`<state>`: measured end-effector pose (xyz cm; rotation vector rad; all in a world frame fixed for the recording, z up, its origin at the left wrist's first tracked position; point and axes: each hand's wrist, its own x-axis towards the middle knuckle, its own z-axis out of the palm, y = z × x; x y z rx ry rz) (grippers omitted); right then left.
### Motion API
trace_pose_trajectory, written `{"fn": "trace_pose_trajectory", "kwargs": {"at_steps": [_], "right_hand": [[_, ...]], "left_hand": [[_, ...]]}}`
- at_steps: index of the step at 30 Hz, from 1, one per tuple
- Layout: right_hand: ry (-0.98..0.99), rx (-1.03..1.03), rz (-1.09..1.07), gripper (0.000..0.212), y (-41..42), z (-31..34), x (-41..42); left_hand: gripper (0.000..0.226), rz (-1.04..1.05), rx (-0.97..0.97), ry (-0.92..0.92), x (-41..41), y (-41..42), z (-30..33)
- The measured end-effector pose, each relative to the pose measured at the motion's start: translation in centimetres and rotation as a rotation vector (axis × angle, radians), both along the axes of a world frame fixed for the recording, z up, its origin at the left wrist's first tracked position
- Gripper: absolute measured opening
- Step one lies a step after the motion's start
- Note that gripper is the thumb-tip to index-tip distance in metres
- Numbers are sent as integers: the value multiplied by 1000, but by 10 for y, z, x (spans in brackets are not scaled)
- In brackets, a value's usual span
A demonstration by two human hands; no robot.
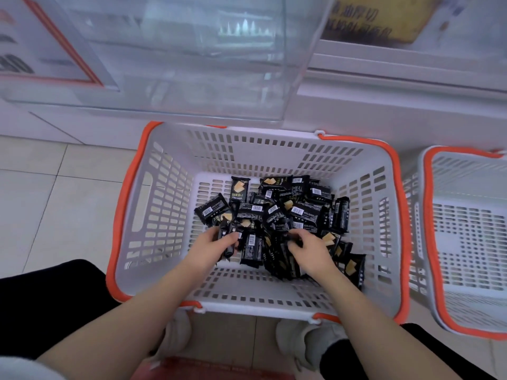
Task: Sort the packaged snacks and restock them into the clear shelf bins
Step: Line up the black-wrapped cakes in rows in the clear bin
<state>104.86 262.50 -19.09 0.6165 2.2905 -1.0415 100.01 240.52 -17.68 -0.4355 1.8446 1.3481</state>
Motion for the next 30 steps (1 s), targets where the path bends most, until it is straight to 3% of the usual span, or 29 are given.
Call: {"fn": "trace_pose_trajectory", "kwargs": {"at_steps": [2, 4, 6, 8, 14, 16, 18, 21, 23, 26, 30], "right_hand": [[10, -229, -341, 13, -4, 14, 0], [-20, -533, -654, 5, -11, 32, 1], [0, -717, -763, 6, -18, 51, 2], [68, -692, -674, 6, -26, 70, 3], [385, -431, -346, 4, -57, 123, 9], [527, -327, -350, 5, -66, 138, 8], [660, -319, -514, 10, -73, 153, 6], [776, -473, -744, 7, -82, 178, 3], [839, -499, -757, 12, -89, 195, 2], [920, -495, -641, 13, -100, 221, 2], [1060, -266, -324, 28, -115, 255, -5]], "left_hand": [[32, 35, 90, -2, -6, 8, 16], [33, -36, 94, 85, -12, 16, 31], [36, -130, 53, 191, -18, 19, 47], [29, -252, 5, 341, -23, 16, 69], [49, -574, -91, 839, -29, 6, 137], [52, -624, -91, 927, -24, 8, 152], [51, -598, -63, 988, -18, 12, 162], [40, -447, 56, 999, -9, 17, 175], [37, -347, 146, 945, -5, 17, 187], [31, -244, 298, 866, -4, 16, 210], [34, -129, 495, 798, -10, 11, 248]]}}
